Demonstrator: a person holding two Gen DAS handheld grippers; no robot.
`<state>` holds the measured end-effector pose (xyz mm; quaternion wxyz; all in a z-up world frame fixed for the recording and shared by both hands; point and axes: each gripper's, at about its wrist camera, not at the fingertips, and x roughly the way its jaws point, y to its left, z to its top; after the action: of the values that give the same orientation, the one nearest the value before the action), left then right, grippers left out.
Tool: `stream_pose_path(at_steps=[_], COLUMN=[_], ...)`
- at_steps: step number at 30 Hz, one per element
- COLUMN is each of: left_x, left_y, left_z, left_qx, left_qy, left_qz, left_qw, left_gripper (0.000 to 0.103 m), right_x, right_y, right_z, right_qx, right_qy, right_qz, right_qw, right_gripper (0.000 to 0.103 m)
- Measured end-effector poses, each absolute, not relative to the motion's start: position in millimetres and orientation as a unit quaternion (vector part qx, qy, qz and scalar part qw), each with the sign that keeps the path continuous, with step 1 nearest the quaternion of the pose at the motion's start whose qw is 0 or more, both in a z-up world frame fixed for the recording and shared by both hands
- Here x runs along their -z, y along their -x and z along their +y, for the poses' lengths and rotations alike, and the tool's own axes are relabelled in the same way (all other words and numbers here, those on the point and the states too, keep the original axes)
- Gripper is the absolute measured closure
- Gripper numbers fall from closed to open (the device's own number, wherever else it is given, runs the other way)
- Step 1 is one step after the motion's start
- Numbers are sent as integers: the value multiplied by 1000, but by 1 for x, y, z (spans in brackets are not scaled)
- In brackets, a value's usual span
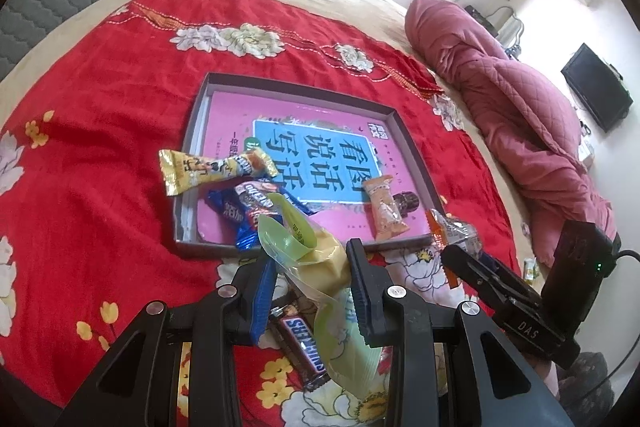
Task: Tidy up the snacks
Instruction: 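Lift both held snacks off the pile and carry them toward the tray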
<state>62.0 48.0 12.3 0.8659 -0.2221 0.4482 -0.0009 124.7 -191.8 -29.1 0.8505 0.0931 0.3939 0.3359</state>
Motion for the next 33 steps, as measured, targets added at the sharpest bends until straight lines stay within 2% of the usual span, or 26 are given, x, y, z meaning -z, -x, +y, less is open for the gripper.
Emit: stream_pose_path(at_steps=[33], left_x=[-24], left_y=[-101], left_z=[33], left_qx=[7], left_qy=[211], left_qz=[432], left_qw=[877], left_gripper=[68], right_x=[17], right_y=[-144], right_z=[-203], right_qx=[-318], right_qy=[-98], right_qz=[369], right_qw=[868], right_gripper=[37])
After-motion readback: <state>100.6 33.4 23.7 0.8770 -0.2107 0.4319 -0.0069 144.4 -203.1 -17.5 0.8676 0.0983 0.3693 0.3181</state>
